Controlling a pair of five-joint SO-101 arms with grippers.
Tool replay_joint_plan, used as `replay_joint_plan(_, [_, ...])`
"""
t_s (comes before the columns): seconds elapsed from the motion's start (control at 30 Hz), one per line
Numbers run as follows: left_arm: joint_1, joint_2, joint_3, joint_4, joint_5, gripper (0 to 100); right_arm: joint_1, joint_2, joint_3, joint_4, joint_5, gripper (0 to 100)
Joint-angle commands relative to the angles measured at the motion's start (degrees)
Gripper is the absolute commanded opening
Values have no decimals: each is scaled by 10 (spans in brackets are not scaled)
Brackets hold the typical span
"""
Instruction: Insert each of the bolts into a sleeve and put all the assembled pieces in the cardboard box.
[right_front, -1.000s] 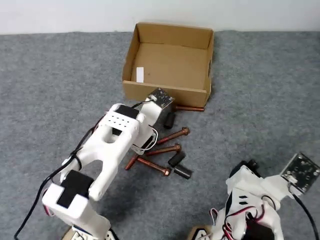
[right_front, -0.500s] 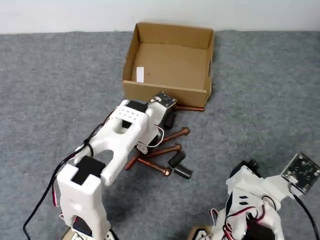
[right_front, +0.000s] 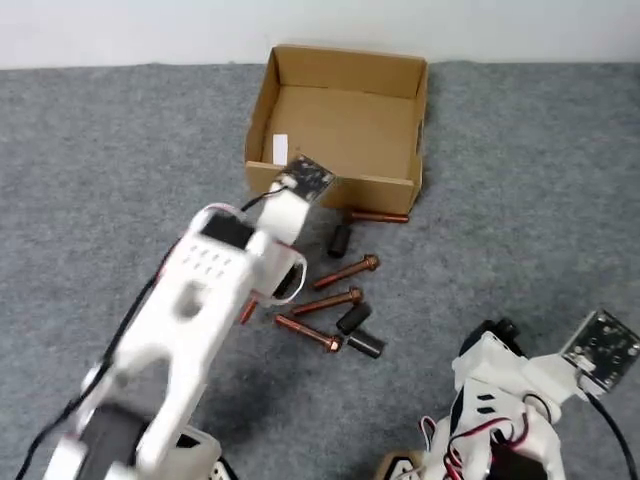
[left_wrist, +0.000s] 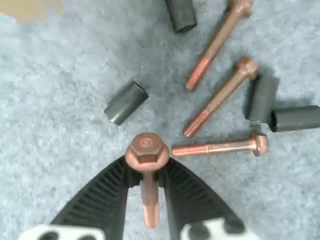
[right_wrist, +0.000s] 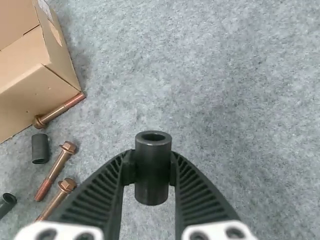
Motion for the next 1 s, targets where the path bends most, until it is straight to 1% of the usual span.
replay_joint_plan(0.0, [-1,-143,66,-20,16,8,-25,-4,-4,-12,6,8])
replay_joint_plan(0.1, [-2,-213,109,-18,47,8,-62,-3,-4,-12,6,8])
replay_joint_plan(0.27, [-2,-318,131,-20,48,6,-123,-1,-7,-12,6,8])
replay_joint_plan(0.33, [-2,-363,131,-21,53,6,-161,-1,-7,-12,7,8])
replay_joint_plan(0.43, [-2,-425,131,-18,108,6,-226,-1,-5,-26,45,8])
replay_joint_plan(0.57, [3,-503,132,-22,223,6,-310,0,-5,-76,133,8])
replay_joint_plan(0.63, [4,-539,136,-41,254,6,-347,0,-4,-96,164,8])
replay_joint_plan(0.8, [5,-633,204,-121,259,6,-448,0,-4,-105,215,8])
replay_joint_plan(0.9, [45,-689,261,-170,261,6,-495,0,-4,-106,250,8])
replay_joint_plan(0.97, [89,-727,294,-202,276,6,-515,0,-4,-106,274,8])
